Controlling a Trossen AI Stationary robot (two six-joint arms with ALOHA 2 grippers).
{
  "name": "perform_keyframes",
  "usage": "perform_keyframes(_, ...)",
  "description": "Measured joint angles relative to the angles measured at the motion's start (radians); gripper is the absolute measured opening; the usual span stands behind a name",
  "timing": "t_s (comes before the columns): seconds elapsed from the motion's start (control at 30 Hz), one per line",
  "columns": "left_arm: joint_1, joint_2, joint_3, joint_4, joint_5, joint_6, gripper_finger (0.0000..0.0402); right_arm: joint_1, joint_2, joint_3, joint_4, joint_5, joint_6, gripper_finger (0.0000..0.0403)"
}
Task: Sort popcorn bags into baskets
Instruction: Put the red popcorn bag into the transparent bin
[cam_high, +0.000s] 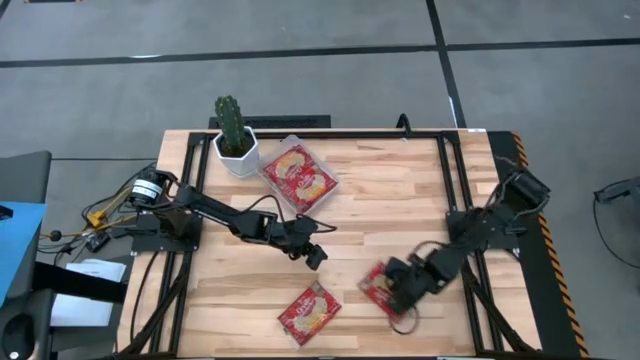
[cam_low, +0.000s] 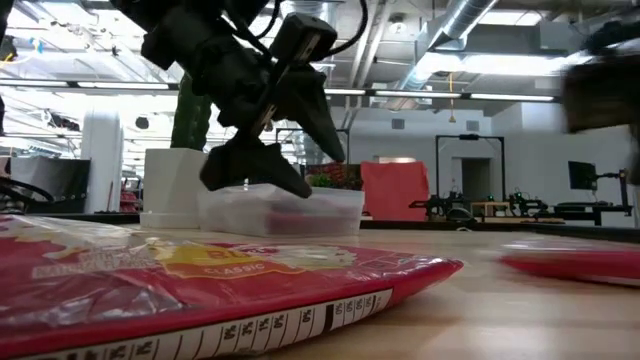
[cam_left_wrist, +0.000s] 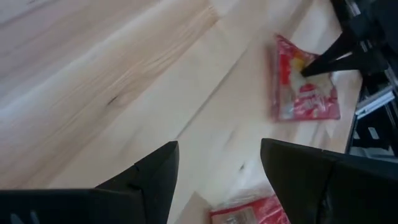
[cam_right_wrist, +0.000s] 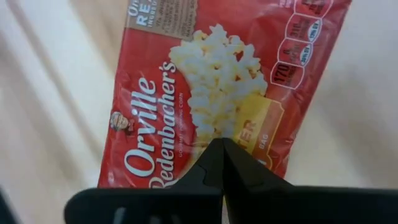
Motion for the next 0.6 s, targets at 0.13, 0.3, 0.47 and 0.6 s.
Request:
perform_keyframes(0.13,0.000,0.000,-0.015,-0.003,-0.008,-0.018,0.0215,-0.161,0.038,0.012,0.135,0.040,-0.210,0.0013)
perform_keyframes(0.3,0.000,0.000,-0.047,-0.009,-0.041,-0.083,0.0215,-0.324,0.073,0.058,0.274,0.043,-0.413,0.0019)
perform_keyframes(0.47,-0.031,0.000,-0.081,-0.008,-0.102,-0.229,0.0215,-0.392,0.037,0.123,0.245,0.052,-0.519,0.0012)
perform_keyframes(0.6,-0.063,0.000,-0.123,-0.003,-0.172,-0.318,0.0215,-0.378,-0.011,0.139,0.178,0.059,-0.522,0.0009)
